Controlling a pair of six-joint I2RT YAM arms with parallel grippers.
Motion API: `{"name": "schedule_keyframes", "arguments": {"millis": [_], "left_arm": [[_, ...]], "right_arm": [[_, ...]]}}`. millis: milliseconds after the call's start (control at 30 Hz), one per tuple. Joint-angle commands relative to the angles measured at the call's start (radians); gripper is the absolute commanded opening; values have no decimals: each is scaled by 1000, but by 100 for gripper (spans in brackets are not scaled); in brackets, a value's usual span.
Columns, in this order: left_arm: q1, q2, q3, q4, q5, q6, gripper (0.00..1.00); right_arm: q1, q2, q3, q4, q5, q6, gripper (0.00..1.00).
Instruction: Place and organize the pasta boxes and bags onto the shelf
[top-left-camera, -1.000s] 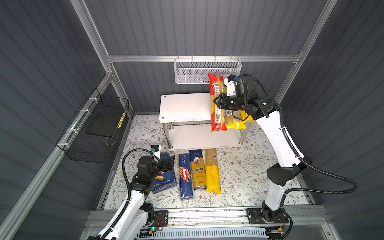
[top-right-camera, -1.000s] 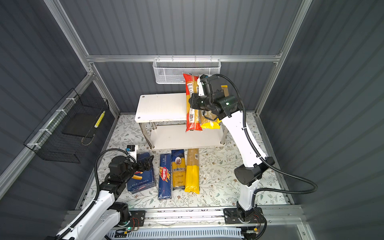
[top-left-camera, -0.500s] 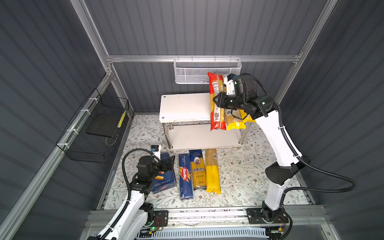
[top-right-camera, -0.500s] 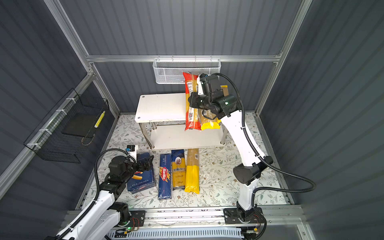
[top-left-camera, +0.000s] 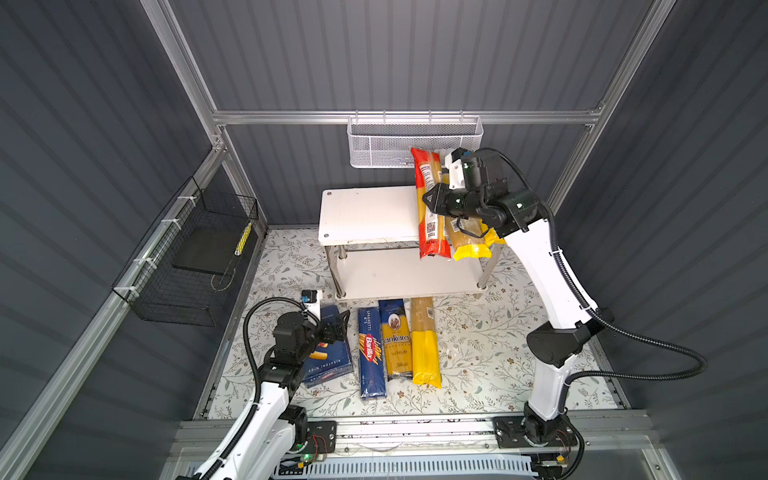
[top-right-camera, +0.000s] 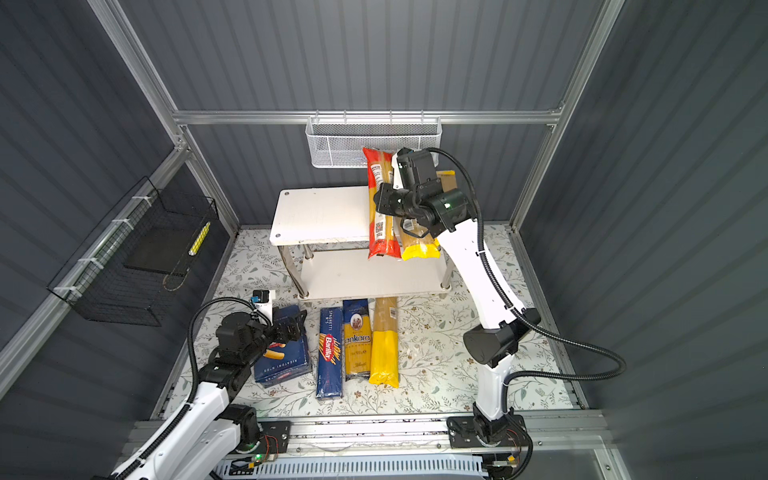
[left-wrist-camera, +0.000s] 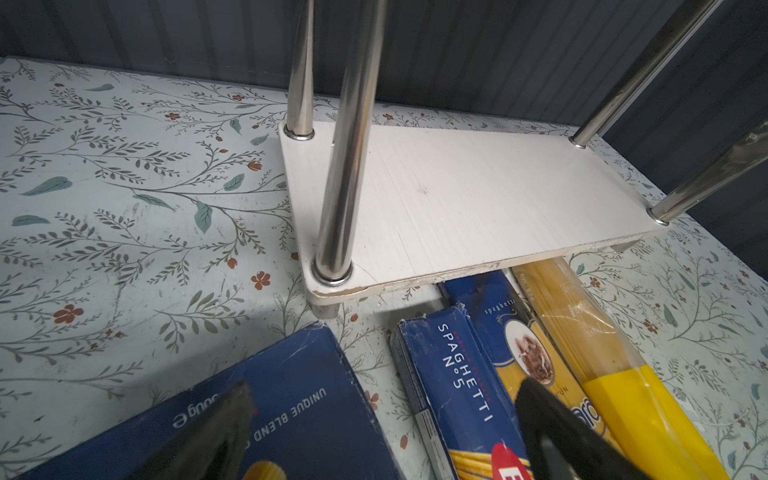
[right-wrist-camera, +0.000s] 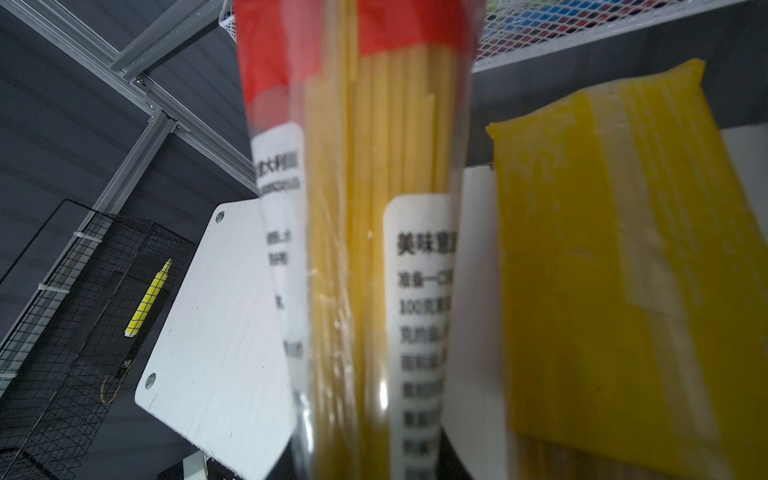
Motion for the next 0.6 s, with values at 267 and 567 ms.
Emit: {"name": "schedule_keyframes", "arguments": {"millis": [267,567], "left_arm": [[2,-15,-3,8,-10,10,100],[1,-15,-3,8,-8,10,100]], "right_arm": [[-5,-19,-40,167,96,-16,32],[5,-31,58,102,44,-57,47]]}}
